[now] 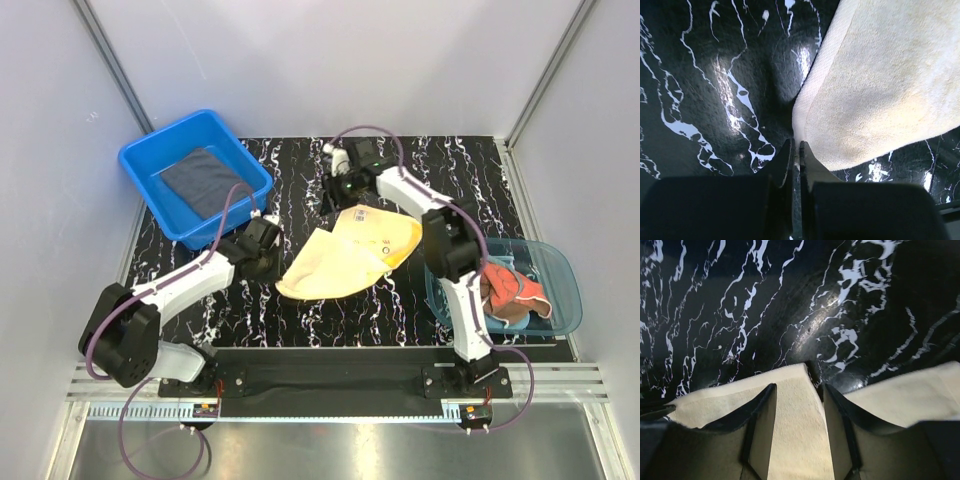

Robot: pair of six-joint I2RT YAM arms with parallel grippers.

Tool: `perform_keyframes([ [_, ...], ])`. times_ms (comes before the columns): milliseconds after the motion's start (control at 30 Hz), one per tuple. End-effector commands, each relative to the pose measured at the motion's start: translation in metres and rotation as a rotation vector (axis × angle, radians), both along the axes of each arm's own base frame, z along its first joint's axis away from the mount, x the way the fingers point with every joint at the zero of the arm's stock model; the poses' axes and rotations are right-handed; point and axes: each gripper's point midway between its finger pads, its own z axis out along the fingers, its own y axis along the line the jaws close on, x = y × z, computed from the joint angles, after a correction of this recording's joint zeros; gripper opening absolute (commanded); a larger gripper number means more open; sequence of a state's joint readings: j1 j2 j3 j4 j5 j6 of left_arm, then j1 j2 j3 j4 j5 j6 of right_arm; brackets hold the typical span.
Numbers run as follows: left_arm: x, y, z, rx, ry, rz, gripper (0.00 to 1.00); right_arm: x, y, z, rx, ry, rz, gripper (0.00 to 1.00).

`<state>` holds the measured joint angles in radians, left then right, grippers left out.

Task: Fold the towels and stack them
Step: Flatten out the crumpled towel

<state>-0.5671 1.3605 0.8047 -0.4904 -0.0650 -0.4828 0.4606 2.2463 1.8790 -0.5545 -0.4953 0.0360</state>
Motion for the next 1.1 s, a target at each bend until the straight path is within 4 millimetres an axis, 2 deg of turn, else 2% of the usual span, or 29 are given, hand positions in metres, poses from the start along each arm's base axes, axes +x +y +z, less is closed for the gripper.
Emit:
perform_keyframes([
  [0,0.008,-0.014,0.005,-0.091,-0.042,0.01,0.0,0.0,0.018,-0.009,0.03,0.002,0.104,0.49],
  [33,0.007,-0.014,0.004,-0.096,-0.034,0.008,0.0,-0.002,0.023,-0.009,0.047,0.006,0.126,0.49],
  [100,0.007,-0.016,0.002,-0.097,-0.033,0.003,0.0,-0.004,0.028,-0.022,0.037,0.02,0.142,0.49],
  [300,0.011,-0.018,0.006,-0.106,-0.047,-0.001,0.0,-0.016,0.031,-0.051,0.003,0.053,0.179,0.49],
  [533,0.013,-0.018,0.013,-0.111,-0.06,-0.002,0.0,-0.041,0.032,-0.064,0.012,0.093,0.23,0.46],
  [567,0.012,-0.017,0.013,-0.11,-0.061,-0.001,0.0,-0.039,0.033,-0.061,0.021,0.072,0.23,0.46],
  [600,0.012,-0.016,0.014,-0.107,-0.062,-0.001,0.0,-0.044,0.03,-0.068,0.013,0.084,0.23,0.45],
  [700,0.013,-0.015,0.015,-0.101,-0.07,0.006,0.0,-0.042,0.03,-0.07,0.007,0.07,0.213,0.42],
  [933,0.015,-0.017,0.015,-0.106,-0.065,0.008,0.0,-0.037,0.032,-0.065,0.016,0.051,0.188,0.19],
  [967,0.015,-0.018,0.015,-0.104,-0.065,0.006,0.0,-0.033,0.032,-0.059,0.02,0.03,0.178,0.12],
  [1000,0.016,-0.018,0.015,-0.099,-0.064,0.006,0.0,-0.032,0.03,-0.06,0.007,0.021,0.164,0.0],
  [1033,0.018,-0.018,0.018,-0.103,-0.067,0.007,0.0,-0.03,0.028,-0.057,0.007,0.015,0.148,0.0],
  [1067,0.02,-0.021,0.022,-0.108,-0.074,0.001,0.0,-0.027,0.029,-0.045,0.013,-0.016,0.135,0.0],
])
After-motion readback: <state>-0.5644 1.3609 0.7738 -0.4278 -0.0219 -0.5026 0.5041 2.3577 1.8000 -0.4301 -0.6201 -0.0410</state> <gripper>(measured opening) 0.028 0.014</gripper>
